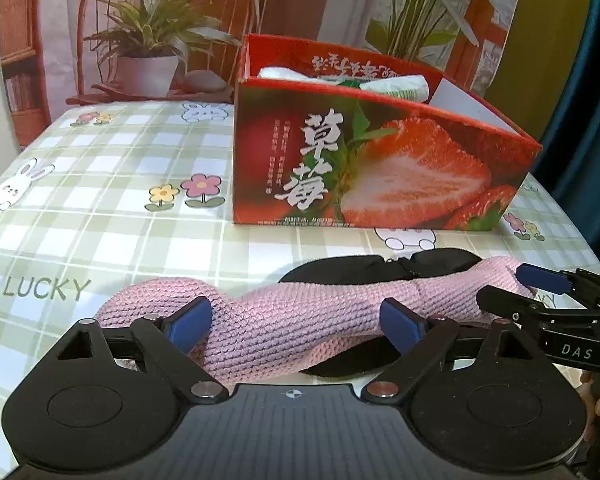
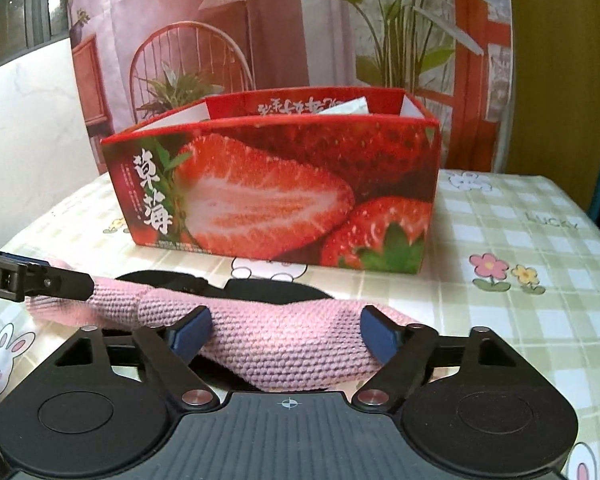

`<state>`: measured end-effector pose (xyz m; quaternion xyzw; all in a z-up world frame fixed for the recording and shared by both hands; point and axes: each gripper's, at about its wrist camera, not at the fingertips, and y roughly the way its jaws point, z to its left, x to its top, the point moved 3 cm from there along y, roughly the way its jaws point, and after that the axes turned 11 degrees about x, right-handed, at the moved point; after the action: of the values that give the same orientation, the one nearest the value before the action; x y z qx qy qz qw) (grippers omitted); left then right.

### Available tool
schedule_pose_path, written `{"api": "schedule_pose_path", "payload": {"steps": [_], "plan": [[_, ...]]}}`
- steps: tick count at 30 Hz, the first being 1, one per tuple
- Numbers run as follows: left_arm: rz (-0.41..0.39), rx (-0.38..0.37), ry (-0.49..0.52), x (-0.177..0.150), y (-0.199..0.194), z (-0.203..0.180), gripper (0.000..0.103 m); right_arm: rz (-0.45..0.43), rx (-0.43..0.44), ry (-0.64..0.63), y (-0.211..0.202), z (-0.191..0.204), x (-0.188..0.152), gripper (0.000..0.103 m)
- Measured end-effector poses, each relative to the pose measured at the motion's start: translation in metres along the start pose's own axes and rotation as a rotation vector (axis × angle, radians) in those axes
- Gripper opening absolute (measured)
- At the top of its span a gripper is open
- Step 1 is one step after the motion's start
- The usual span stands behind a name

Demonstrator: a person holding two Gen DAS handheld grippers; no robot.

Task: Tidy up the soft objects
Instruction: 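Move the left gripper down to the pink knit sock, then close the left gripper on the middle of the pink sock and lift it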

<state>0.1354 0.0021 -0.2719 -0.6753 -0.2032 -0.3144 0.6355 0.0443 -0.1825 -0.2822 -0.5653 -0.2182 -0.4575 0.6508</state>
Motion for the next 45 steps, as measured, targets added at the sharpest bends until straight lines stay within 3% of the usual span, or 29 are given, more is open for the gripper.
{"api": "schedule_pose_path", "payload": {"steps": [8,32,38,45], "plan": [[0.041,-0.039,-0.044,-0.010,0.012,0.005,0.084,0.016,0.032,0.021,0.008,-0.005,-0.007,0.067],[0.032,-0.047,-0.042,-0.013,0.020,0.005,0.084,0.015,0.041,0.028,0.013,-0.006,-0.010,0.066],[0.027,-0.074,-0.036,-0.012,0.015,0.003,0.066,0.019,0.046,0.032,0.013,-0.005,-0.011,0.062],[0.006,-0.071,-0.024,-0.009,0.006,0.001,0.045,0.032,0.073,0.020,0.007,0.004,-0.009,0.041]]}}
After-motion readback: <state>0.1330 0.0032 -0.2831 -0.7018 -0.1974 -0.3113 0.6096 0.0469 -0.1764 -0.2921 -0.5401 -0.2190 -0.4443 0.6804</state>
